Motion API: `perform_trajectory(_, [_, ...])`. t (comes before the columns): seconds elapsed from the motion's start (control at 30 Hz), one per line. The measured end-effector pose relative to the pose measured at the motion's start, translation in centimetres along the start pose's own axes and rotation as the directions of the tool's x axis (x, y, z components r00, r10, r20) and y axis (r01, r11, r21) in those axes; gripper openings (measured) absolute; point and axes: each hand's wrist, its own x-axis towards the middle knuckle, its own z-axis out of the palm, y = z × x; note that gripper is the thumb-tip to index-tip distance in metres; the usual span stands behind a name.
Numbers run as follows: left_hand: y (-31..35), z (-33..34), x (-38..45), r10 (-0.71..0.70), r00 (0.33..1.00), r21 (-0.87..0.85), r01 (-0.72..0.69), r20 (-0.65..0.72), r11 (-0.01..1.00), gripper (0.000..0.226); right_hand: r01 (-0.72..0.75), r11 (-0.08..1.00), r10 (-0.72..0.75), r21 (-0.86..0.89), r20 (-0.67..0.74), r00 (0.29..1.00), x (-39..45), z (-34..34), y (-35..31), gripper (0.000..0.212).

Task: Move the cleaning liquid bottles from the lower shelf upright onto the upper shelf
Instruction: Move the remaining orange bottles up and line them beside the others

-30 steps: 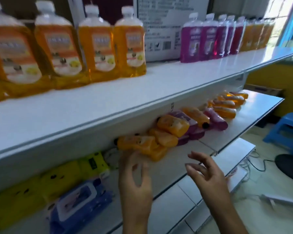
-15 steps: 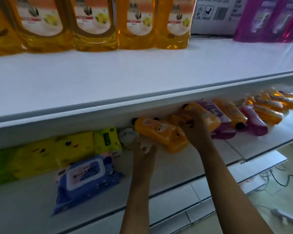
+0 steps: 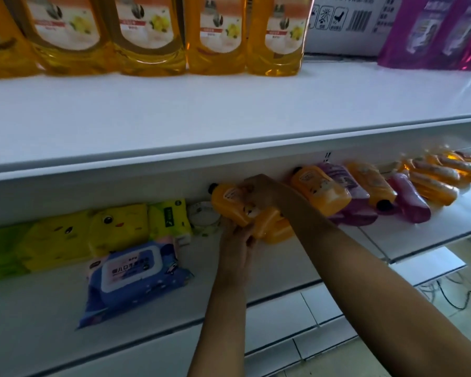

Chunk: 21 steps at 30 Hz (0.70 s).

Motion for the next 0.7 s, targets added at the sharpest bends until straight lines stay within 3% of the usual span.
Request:
perform_trajectory(0.1, [3.2, -1.9, -1.5, 0.093, 0.983, 0.203, -0.124, 0.156, 0.971, 0.062, 0.091, 0.967, -0.059, 0.236, -0.139, 0.989, -3.2, -0.5, -0.2, 0.050])
perform_trajectory(0.17, [5.7, -2.1, -2.8, 0.090, 0.952, 0.348, -0.193, 0.291, 0.918, 0.055, 0.193, 0.892, -0.090, 0.410, -0.258, 0.962, -6.6, -0.3, -0.3, 0.060])
perform_trajectory(0.23, [6.7, -1.8, -4.0, 0.069, 0.947, 0.462, -0.215, 0.313, 0.860, 0.046, 0.267, 0.796, -0.094, 0.542, -0.325, 0.941, -9.8, 0.6, -0.5, 0.065])
perform_trajectory(0.33, [4.9, -2.9, -5.9, -0.014, 0.948, 0.548, -0.171, 0.318, 0.819, 0.026, 0.256, 0.698, 0.025, 0.669, -0.381, 0.924, -14.0, 3.5, 1.7, 0.080])
perform_trajectory(0.43, [3.7, -3.2, -8.3, -0.187, 0.855, 0.564, -0.142, 0.484, 0.814, 0.055, 0.223, 0.601, 0.173, 0.768, -0.397, 0.901, -17.3, 6.0, 4.5, 0.074])
perform_trajectory(0.53, [2.4, -2.2, -9.4, -0.326, 0.736, 0.586, -0.119, 0.594, 0.801, 0.060, 0.183, 0.598, 0.210, 0.780, -0.373, 0.904, -20.5, 6.4, 6.4, 0.061])
perform_trajectory(0.7, [0.6, 0.3, -10.5, -0.402, 0.614, 0.592, -0.134, 0.679, 0.795, 0.069, 0.250, 0.556, 0.315, 0.793, -0.479, 0.820, -25.1, 5.9, 7.6, 0.077])
